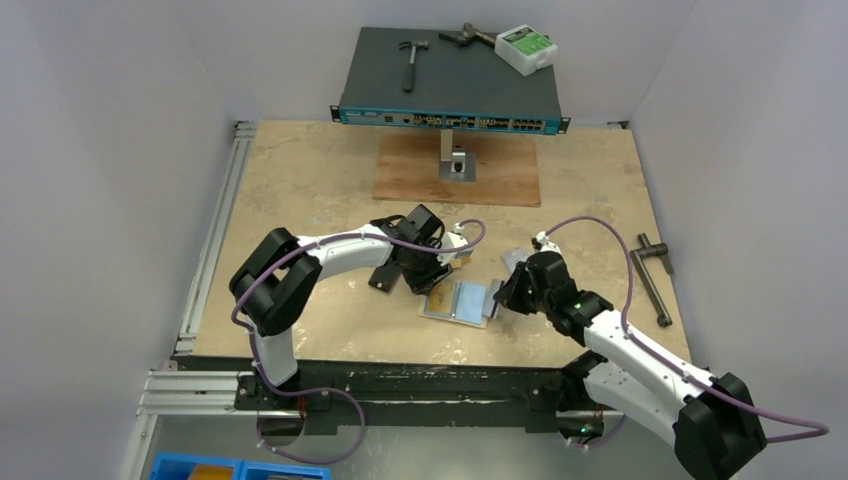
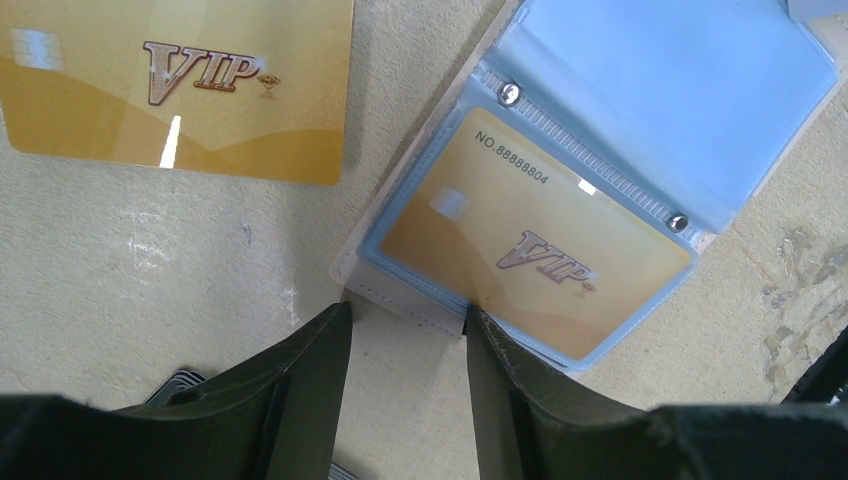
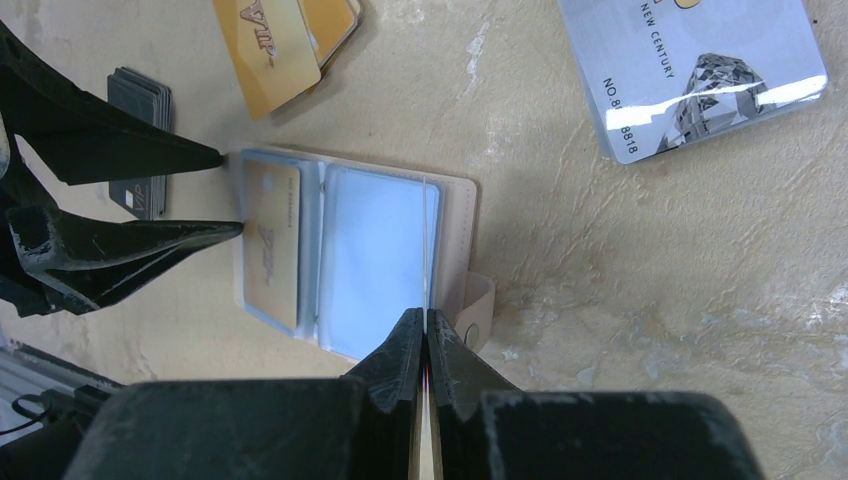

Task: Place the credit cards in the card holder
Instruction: Insert the credit card into the card holder.

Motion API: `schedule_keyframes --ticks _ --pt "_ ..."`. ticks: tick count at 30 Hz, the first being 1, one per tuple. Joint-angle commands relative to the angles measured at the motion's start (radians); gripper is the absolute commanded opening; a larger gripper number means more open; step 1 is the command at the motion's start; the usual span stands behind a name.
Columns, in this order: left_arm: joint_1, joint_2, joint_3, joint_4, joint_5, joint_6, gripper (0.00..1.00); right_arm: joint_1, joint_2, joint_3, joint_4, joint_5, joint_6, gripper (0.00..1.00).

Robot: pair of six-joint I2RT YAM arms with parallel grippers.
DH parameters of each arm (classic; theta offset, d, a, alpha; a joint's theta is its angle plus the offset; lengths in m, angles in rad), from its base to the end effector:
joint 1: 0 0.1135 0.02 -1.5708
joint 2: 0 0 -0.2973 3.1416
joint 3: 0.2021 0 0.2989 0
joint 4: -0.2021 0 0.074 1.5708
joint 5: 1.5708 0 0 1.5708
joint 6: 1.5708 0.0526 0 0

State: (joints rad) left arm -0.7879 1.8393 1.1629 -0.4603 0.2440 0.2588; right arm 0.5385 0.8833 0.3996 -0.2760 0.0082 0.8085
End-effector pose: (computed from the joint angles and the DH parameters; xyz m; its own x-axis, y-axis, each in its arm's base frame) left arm 0.2854 -0.3048 0.1502 -0.4242 0.7784 -0.4627 0.8980 0.4274 -0.1042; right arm 0.1807 0.1075 0.1730 -0.7755 0.3792 -0.5048 0.0770 0.8504 0.5205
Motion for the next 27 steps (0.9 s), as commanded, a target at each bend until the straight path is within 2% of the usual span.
schedule_keyframes --ticks 1,15,27 --pt "-0.010 -0.025 -0.009 -0.012 -0.018 0.027 0.45 0.003 -0.012 -0.009 0.023 0.012 -0.004 0.00" --pt "-0.011 -0.025 -0.008 -0.014 -0.017 0.028 0.45 0.003 -0.003 -0.018 0.027 0.043 -0.005 0.00" --pt "-0.017 -0.026 -0.006 -0.018 -0.020 0.033 0.45 0.004 0.036 -0.065 0.101 -0.003 0.016 0.00"
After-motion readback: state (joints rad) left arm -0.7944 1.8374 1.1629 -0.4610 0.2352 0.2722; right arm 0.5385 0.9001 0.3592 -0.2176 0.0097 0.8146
